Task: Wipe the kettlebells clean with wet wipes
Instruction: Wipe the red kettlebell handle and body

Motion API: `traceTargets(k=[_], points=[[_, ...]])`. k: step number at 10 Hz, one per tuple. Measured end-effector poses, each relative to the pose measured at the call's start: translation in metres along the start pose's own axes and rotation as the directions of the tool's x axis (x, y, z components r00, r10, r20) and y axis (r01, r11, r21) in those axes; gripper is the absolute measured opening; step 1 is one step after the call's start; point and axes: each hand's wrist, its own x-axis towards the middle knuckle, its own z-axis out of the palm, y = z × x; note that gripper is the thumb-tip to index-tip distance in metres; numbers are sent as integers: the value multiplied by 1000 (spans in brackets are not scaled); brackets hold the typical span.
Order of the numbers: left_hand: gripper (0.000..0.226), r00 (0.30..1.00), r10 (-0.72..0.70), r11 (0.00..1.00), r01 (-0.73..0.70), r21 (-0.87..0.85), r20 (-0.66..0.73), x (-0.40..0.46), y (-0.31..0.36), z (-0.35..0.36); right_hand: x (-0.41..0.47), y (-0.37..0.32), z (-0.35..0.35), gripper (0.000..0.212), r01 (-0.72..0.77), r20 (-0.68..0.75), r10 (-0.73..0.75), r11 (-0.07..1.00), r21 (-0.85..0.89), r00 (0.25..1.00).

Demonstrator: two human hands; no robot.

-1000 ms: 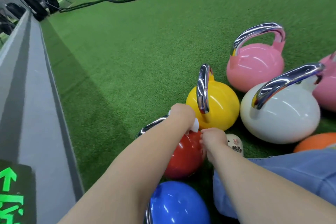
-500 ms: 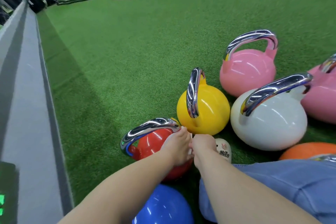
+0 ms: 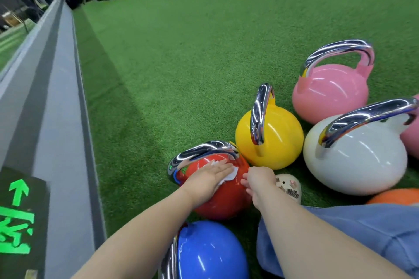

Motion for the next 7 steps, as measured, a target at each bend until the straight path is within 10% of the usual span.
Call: traceTargets(k=[1, 3, 4, 7], points=[[53, 876, -481, 782, 451, -431, 44, 8, 4, -7, -13, -2, 6, 34, 42, 88, -24, 977, -211, 996], [37, 896, -405, 425, 359, -831, 180, -37, 14, -57, -58, 6, 29, 17, 237, 361, -61, 851, -468, 931], [30, 817, -552, 20, 215, -976, 169, -91, 21, -72, -80, 14, 40, 11, 254, 427, -36, 847, -468, 904], [42, 690, -724, -69, -60, -996, 9, -200, 84, -69, -115, 43, 36, 11, 299, 453, -87, 856, -422, 887]])
